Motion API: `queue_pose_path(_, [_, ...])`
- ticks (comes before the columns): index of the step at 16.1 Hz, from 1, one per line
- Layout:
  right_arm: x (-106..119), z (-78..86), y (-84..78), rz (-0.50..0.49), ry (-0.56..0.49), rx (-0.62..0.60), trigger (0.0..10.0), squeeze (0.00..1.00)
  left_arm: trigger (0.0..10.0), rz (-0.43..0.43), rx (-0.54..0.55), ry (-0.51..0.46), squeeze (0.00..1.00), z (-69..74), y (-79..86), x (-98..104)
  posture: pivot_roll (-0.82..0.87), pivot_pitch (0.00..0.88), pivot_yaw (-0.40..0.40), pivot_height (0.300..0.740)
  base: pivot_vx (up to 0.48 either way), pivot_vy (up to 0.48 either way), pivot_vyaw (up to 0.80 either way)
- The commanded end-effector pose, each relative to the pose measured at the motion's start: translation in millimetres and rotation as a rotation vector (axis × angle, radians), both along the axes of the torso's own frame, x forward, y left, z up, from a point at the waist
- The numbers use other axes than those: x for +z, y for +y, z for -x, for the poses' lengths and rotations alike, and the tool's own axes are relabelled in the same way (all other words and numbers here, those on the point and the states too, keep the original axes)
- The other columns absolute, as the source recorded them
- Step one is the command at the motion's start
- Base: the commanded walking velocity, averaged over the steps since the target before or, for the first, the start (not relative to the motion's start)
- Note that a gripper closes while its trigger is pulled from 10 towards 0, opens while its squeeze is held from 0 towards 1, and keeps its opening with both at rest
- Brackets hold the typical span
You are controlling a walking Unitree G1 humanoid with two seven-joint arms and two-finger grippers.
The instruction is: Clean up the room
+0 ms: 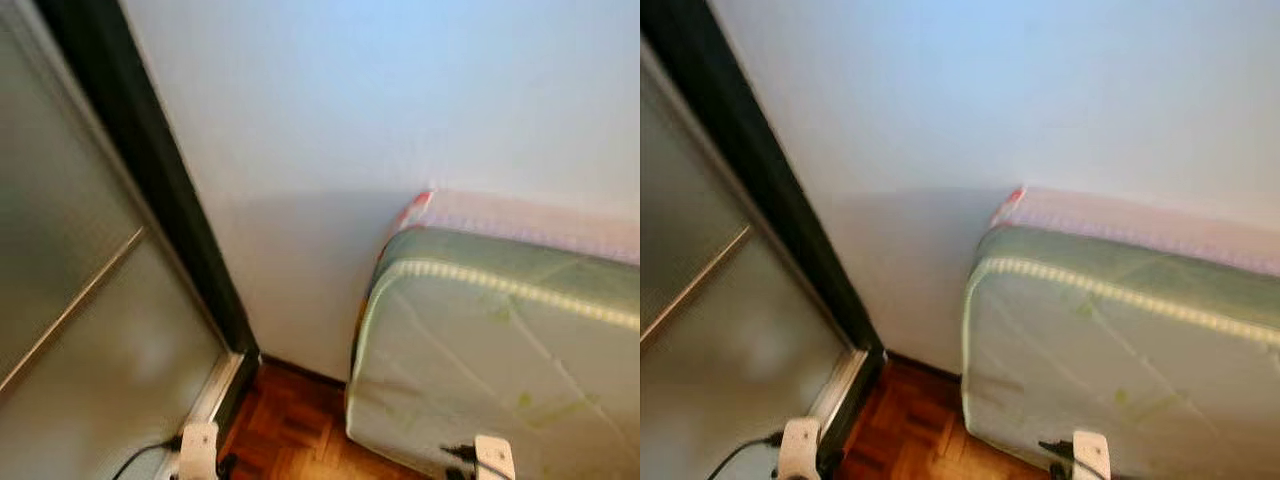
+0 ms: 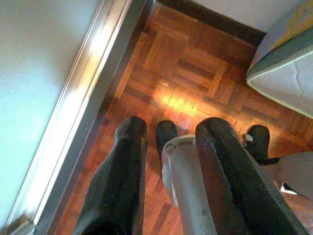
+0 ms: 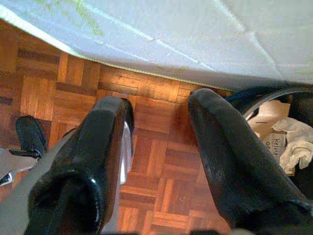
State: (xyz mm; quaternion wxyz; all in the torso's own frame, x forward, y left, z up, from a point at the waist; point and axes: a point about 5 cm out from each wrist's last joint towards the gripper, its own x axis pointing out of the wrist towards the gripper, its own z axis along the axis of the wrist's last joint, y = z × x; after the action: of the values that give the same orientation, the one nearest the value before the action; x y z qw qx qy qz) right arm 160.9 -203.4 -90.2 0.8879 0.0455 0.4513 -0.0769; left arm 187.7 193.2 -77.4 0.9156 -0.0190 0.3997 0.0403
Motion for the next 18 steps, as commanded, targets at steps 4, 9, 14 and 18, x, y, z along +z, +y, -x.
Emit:
queue_pose_path(4, [-3.2, 21.2, -30.7, -0.090, 0.116, -0.055, 10.0, 0.00, 10.0, -0.018, 0.022, 0.105, 0.00, 11.3, 39.7, -0.2, 0.02, 0.000, 0.012, 0.740, -0.312, 0.000, 0.00])
queue_pose_path(9, [-2.9, 20.9, -31.3, -0.090, 0.116, -0.050, 10.0, 0.00, 10.0, -0.017, 0.022, 0.105, 0.00, 10.9, 39.1, -0.2, 0.02, 0.000, 0.008, 0.740, -0.307, 0.000, 0.00])
queue_pose_path(14, [-2.6, 21.0, -32.8, -0.084, 0.114, -0.059, 10.0, 0.00, 10.0, -0.009, 0.036, 0.103, 0.00, 11.2, 38.4, -0.6, 0.03, 0.000, 0.006, 0.740, 0.000, 0.000, 0.00])
queue_pose_path(18, [-2.3, 21.1, -35.5, -0.066, 0.123, -0.065, 10.0, 0.00, 10.0, -0.013, 0.027, 0.102, 0.00, 10.6, 38.6, -0.2, 0.03, 0.000, 0.005, 0.740, 0.000, 0.000, -0.19])
